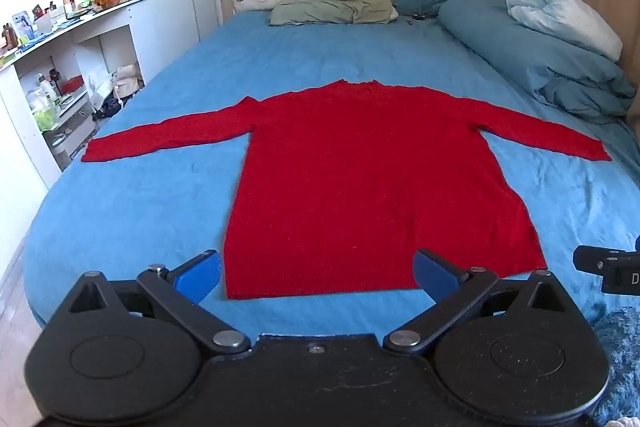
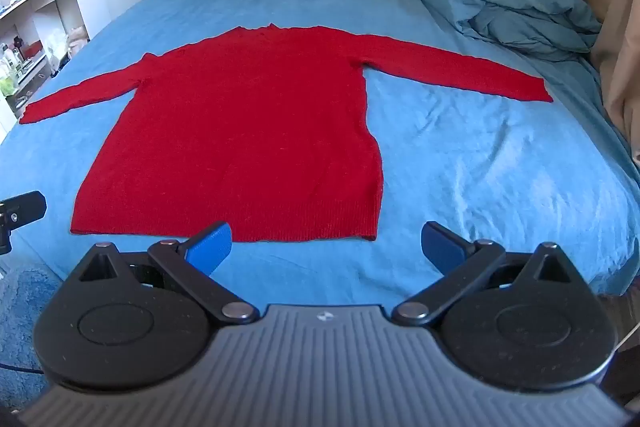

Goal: Fold small clothes

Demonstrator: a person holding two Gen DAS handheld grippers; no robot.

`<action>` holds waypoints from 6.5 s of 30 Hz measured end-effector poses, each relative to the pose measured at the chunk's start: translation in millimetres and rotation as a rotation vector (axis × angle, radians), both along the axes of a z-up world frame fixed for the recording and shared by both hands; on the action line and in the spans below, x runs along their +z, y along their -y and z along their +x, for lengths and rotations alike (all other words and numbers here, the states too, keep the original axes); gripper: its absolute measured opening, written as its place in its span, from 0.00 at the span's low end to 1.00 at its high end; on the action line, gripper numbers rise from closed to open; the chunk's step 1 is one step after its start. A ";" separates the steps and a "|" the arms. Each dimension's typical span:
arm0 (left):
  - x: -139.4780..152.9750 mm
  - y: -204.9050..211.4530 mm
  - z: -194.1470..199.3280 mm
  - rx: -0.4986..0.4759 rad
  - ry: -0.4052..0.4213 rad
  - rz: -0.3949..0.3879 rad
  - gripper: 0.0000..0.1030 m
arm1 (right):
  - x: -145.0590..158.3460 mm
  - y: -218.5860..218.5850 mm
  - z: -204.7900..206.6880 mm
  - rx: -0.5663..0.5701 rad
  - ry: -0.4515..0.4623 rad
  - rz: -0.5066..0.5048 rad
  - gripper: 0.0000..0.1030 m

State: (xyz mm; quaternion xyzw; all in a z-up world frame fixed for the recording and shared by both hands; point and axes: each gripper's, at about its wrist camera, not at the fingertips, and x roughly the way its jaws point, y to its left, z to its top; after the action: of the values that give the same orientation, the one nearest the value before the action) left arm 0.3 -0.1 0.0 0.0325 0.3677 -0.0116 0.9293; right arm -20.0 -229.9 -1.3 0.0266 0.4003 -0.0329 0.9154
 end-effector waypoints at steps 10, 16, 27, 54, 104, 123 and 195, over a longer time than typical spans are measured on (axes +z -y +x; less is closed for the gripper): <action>1.4 -1.7 -5.1 -0.009 0.036 -0.010 1.00 | -2.1 -0.9 -0.4 -0.001 0.003 0.001 1.00; 0.9 -2.1 -8.2 -0.024 0.057 -0.014 1.00 | 0.0 -0.1 1.3 -0.001 0.002 -0.001 1.00; 5.4 -4.2 -8.0 -0.013 0.081 -0.032 1.00 | 1.8 -4.6 0.1 0.009 0.002 -0.007 1.00; 3.2 1.8 -0.4 0.013 0.043 -0.024 1.00 | -0.7 -4.9 -0.2 0.023 0.000 -0.007 1.00; 14.3 8.3 -3.3 0.008 0.087 0.009 1.00 | 10.7 -2.8 1.2 0.011 0.024 0.004 1.00; 63.4 92.8 222.4 -0.249 0.268 -0.008 1.00 | 18.7 174.3 157.9 -0.338 0.139 0.041 1.00; -110.7 26.1 506.6 -0.103 -0.352 -0.270 1.00 | -153.0 -10.3 433.6 0.437 0.152 -0.190 0.68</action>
State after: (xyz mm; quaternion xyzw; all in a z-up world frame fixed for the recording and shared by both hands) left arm 506.9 -26.2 -110.7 -0.0761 0.5170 -0.1138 0.8450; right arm 413.5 -219.5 -154.3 -0.1445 0.3219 0.1302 0.9266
